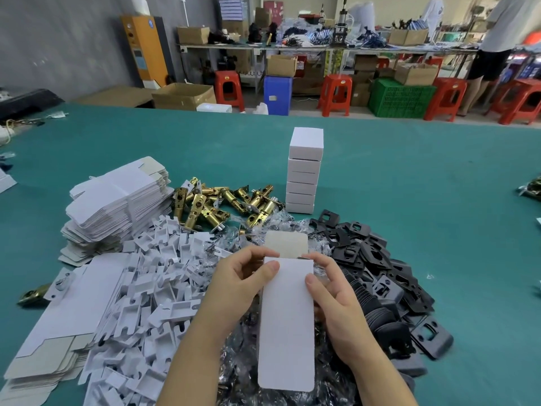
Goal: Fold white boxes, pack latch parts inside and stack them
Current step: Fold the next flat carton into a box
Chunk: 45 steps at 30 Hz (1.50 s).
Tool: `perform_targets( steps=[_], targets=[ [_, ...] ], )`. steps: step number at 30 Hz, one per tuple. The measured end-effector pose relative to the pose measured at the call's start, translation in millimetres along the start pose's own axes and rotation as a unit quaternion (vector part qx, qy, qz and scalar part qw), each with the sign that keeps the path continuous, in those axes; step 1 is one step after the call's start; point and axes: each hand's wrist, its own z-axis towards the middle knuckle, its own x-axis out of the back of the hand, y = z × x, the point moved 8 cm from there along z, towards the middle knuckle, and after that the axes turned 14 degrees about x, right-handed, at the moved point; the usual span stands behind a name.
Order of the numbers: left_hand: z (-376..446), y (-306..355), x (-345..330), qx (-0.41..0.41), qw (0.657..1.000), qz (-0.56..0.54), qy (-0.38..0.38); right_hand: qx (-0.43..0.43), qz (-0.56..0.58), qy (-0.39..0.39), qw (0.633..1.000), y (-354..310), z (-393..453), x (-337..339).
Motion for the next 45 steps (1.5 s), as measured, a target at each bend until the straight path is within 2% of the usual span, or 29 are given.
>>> perform_targets(
  steps=[6, 17, 31, 37, 45],
  targets=[
    [0, 1, -1, 0.003, 1.0, 0.015, -0.014, -0.004, -0.005, -0.001, 1.0, 1, 0, 3],
    [-1, 4, -2, -0.007, 0.999, 0.023, -0.023, -0.002, 0.026, 0.044, 0.999, 7, 2, 11],
    [0, 4, 2, 0.004, 1.0, 0.024, -0.012, -0.011, 0.02, 0.034, 0.999, 8, 3, 8],
    [-2, 4, 3, 0.006, 1.0, 0.014, -0.015, 0.005, 0.035, 0.011, 0.999, 5, 3, 2],
    [-1, 3, 4, -0.007, 0.999, 0.042, -0.006, 0.037, 0.026, 0.031, 0.999, -1, 4, 5]
  ],
)
